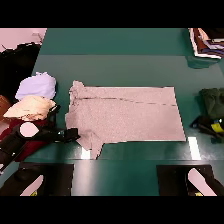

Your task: Fold the shirts.

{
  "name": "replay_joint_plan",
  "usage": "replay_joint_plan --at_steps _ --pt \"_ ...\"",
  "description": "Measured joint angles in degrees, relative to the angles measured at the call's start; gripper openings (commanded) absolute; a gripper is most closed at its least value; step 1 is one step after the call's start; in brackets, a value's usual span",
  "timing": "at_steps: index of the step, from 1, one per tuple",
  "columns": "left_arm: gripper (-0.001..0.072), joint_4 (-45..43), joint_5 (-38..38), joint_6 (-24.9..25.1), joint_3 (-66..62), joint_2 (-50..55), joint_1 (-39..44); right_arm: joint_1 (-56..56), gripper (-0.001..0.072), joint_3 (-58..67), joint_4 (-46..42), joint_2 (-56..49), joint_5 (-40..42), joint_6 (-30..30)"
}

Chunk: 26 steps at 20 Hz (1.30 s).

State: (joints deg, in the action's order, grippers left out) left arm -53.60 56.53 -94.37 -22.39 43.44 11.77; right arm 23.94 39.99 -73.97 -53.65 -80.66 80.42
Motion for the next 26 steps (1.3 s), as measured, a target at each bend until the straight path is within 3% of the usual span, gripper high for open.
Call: replay_joint_plan --at_steps 4,5,9,10,13,16,22,26 --pt "0.0022 0.02 1.11 1.53 -1.51 0.00 0.00 5.81 0.0499 -7.02 2.19 -0.26 0.83 -2.14" --pt "0.0023 0.02 1.22 1.84 -1.70 0.00 0.00 5.95 0.0435 -7.89 3.10 -1.11 1.46 -2.51" --pt "0.0022 0.00 2.08 2.54 -2.08 0.00 0.00 2.99 0.0416 -9.53 6.71 -4.48 5.40 -3.04" --pt "0.0022 0.02 2.12 2.60 -2.12 0.00 0.00 1.75 0.0284 -9.73 7.56 -4.94 6.60 -2.97" --pt "0.0022 0.02 2.29 2.75 -2.19 0.00 0.00 -1.79 0.0012 -10.08 8.11 -5.79 10.62 -2.75" --pt "0.0020 -0.48 4.90 2.80 -2.25 -0.52 0.00 -4.98 0.0011 -9.84 7.52 -6.03 10.49 -2.56" --pt "0.0021 -3.67 19.50 1.42 -3.82 -9.57 0.02 -8.94 0.0011 -4.85 -2.34 3.28 -1.97 -0.33" --pt "0.0021 -5.86 18.27 1.09 -9.64 -10.73 0.04 -9.53 0.0011 0.83 -4.24 9.51 -4.66 0.96"
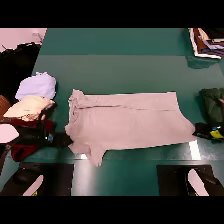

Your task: Fold the shirts.

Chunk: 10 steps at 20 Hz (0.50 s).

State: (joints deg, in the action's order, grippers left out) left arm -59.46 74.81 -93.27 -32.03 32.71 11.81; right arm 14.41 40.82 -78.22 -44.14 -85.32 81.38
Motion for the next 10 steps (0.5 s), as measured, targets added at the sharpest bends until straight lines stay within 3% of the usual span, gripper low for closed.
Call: replay_joint_plan --at_steps 4,10 --pt "0.0022 -1.60 -6.51 4.42 -7.48 8.66 -0.02 -0.24 0.0011 5.99 1.27 -3.74 0.83 0.42" --pt "0.0022 -3.15 -14.95 9.68 -23.76 30.40 -0.04 -0.57 0.0011 18.60 7.50 -18.84 6.36 0.39"
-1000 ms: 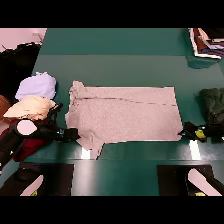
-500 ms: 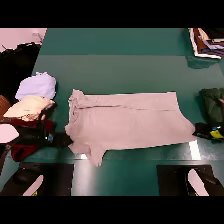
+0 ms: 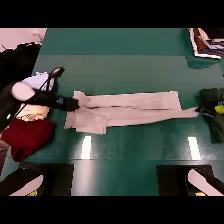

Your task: Fold the shirts.

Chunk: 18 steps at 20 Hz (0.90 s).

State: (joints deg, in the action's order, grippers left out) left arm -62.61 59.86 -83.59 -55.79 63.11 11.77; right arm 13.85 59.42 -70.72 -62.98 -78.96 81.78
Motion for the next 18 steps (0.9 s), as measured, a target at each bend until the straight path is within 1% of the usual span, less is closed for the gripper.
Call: replay_joint_plan --at_steps 3,6,7,8,9,10,11,12,13,14,15,16,17,18 --pt "0.0023 -0.83 -2.51 0.90 -6.99 9.07 0.02 -1.38 0.0012 6.75 1.27 -8.52 1.29 -0.13" --pt "0.0023 -1.36 -6.54 1.25 -11.06 14.91 0.00 -3.37 0.0023 13.64 1.79 -16.72 2.67 -0.22" --pt "0.0024 -1.42 -8.02 1.40 -11.78 16.13 0.00 -3.87 0.0201 15.80 1.92 -19.12 2.97 -0.22" --pt "0.0138 -1.44 -9.29 1.40 -12.31 16.92 0.00 -4.35 0.0352 18.14 2.08 -21.59 3.19 -0.22" --pt "0.0466 -1.49 -10.71 1.46 -12.81 17.55 0.02 -4.66 0.0359 20.28 2.27 -23.76 3.28 -0.28" --pt "0.0670 -1.57 -11.47 1.44 -13.35 17.99 0.00 -4.76 0.0365 22.43 2.89 -25.86 3.21 -0.33" --pt "0.0650 -1.62 -11.96 1.25 -14.03 18.32 -0.02 -4.74 0.0365 24.44 3.72 -27.65 2.80 -0.92" --pt "0.0546 -1.64 -11.87 0.87 -14.84 18.49 -0.02 -4.37 0.0365 26.03 4.87 -29.07 1.84 -1.86" --pt "0.0374 -1.64 -11.30 0.50 -15.76 18.67 -0.02 -3.76 0.0367 27.36 5.64 -30.27 0.55 -3.19" --pt "0.0167 -1.66 -9.84 0.28 -16.81 18.80 -0.02 -2.97 0.0367 28.20 6.19 -31.04 -0.55 -4.55" --pt "0.0026 -1.55 -8.28 0.09 -17.77 18.86 -0.02 -2.03 0.0367 28.68 6.78 -31.65 -1.77 -5.97" --pt "0.0023 -1.27 -6.84 0.09 -18.49 18.93 -0.02 -0.96 0.0395 28.74 7.15 -32.09 -2.86 -7.04" --pt "0.0023 -0.55 -5.35 0.11 -19.04 18.99 0.02 0.42 0.0517 28.39 7.39 -32.39 -3.74 -7.85" --pt "0.0023 0.22 -4.42 0.24 -19.43 19.04 0.15 1.81 0.0575 27.67 7.65 -32.61 -4.17 -8.66"
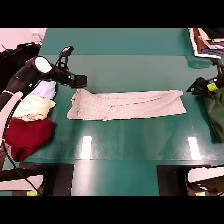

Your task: Fold the shirts.

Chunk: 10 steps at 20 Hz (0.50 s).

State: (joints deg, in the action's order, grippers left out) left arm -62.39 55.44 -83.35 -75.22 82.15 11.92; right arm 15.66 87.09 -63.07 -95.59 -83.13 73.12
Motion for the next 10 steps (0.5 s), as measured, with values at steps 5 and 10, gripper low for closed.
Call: replay_joint_plan --at_steps 5,10 --pt "0.0022 2.34 1.27 0.66 -0.81 0.13 3.50 6.40 0.0569 -6.60 7.45 -2.45 -1.01 -5.75" --pt "0.0022 3.74 -2.14 -0.83 -1.03 2.36 8.35 5.77 0.0519 -9.29 13.27 -7.37 -3.87 -9.73"
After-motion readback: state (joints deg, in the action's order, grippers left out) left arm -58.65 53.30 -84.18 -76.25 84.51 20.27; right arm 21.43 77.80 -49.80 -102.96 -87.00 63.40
